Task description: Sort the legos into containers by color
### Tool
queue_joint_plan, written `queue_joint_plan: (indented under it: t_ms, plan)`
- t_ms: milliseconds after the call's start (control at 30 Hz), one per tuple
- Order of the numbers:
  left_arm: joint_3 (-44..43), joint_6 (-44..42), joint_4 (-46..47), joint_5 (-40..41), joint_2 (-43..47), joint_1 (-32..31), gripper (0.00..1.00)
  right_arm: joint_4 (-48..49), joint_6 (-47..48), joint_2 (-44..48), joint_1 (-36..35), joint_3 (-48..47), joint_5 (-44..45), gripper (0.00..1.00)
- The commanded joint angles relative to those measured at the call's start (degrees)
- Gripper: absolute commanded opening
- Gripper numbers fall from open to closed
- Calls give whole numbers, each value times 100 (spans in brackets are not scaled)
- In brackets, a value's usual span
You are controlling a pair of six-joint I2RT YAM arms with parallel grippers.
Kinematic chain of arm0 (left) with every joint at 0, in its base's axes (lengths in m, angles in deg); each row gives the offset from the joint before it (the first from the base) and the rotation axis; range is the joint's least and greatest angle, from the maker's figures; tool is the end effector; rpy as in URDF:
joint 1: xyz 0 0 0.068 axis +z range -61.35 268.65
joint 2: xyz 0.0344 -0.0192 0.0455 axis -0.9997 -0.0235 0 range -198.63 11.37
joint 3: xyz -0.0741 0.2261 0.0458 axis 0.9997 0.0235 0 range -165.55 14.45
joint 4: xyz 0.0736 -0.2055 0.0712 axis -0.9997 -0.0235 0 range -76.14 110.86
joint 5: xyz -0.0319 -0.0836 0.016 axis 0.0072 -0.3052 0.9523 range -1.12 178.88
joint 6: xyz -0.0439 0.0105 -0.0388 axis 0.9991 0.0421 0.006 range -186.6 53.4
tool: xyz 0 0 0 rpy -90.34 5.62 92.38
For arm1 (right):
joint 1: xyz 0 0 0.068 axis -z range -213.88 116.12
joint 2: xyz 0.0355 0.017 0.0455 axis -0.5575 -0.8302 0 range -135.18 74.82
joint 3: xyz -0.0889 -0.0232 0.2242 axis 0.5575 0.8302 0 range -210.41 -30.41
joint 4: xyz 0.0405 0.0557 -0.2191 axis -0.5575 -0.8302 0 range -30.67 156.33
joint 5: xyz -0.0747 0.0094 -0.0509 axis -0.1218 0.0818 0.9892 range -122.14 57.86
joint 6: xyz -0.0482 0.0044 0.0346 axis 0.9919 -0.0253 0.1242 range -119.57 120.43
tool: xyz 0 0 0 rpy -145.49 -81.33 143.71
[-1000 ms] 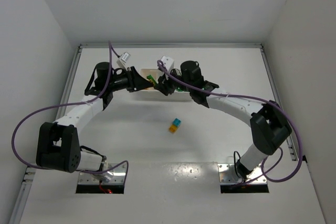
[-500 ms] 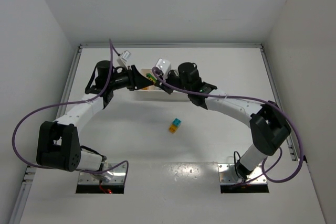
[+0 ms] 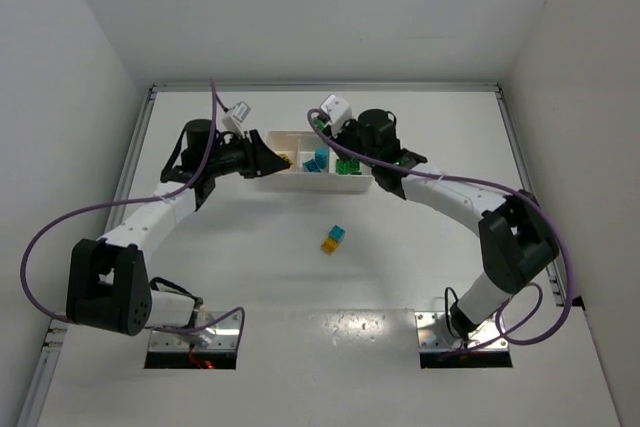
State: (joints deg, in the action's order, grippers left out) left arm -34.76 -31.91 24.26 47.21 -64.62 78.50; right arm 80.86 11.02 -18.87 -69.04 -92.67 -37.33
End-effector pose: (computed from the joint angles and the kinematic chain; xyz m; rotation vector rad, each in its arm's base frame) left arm 0.2673 -0.0773 0.2553 0.0641 2.0734 -1.2125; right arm 0.2907 0.2096 0.2526 -0.7895 1.7085 0.3801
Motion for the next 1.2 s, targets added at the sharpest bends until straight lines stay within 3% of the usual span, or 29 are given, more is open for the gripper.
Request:
queue_joint_plan:
  t_ms: [0, 267, 500, 667, 767, 900, 933, 1000, 1167]
  plan:
    - [105, -209, -164, 247, 294, -4, 0, 139, -426, 255, 141, -76, 361, 0]
    - [-676, -832, -988, 1696, 67, 48, 0, -704, -1085, 307, 659, 213, 414, 0]
    - [-1845, -1079, -1272, 2040, -1049, -74, 0, -1346, -1516, -61, 984, 135, 282, 1]
    - [-2031, -974, -1272, 2277, -1559, -189, 0, -1400, -1630, -264, 1160, -57, -51, 19]
    - [-2083, -974, -1219, 2365, -1796, -242, 0, -1452, -1630, -439, 1160, -216, -280, 41]
    - [-2285, -1026, -1219, 2479, -2104, -294, 12, -1452, -1630, -492, 1213, -321, -333, 64]
    - [-2286, -1026, -1219, 2480, -2105, -294, 22, -1452, -1630, -492, 1213, -322, -333, 67]
    - [-2339, -1026, -1219, 2550, -2245, -347, 28, -1400, -1630, -431, 1213, -322, -333, 67]
    - [-2252, -1184, -1219, 2497, -2105, -461, 62, -1400, -1324, 78, 1266, 19, -1279, 67]
